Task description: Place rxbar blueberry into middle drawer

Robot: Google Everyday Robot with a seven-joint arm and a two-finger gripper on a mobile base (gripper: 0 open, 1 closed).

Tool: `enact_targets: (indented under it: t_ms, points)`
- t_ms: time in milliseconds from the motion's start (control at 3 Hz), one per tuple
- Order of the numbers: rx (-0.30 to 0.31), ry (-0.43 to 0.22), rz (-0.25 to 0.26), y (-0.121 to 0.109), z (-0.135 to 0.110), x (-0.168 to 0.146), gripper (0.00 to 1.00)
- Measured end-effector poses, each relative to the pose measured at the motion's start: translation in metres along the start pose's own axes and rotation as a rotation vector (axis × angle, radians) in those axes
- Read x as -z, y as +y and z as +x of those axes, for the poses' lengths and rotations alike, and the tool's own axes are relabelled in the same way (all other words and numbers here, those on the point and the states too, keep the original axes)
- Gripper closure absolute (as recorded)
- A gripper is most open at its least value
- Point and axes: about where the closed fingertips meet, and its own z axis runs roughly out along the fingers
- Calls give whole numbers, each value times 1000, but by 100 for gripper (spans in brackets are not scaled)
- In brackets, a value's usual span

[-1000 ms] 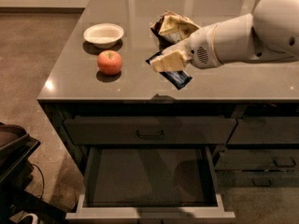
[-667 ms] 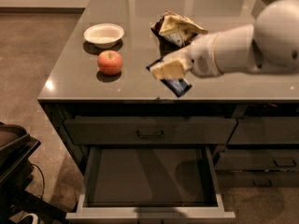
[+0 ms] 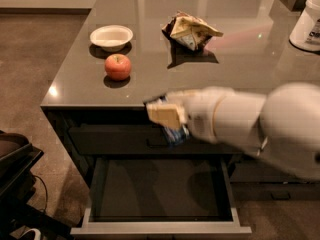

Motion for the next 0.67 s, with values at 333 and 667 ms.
enact_targets:
  t_ms: [333, 667]
  points:
    - [-99, 13, 41, 0, 36, 6, 100]
    - [-99, 15, 40, -1, 36, 7, 100]
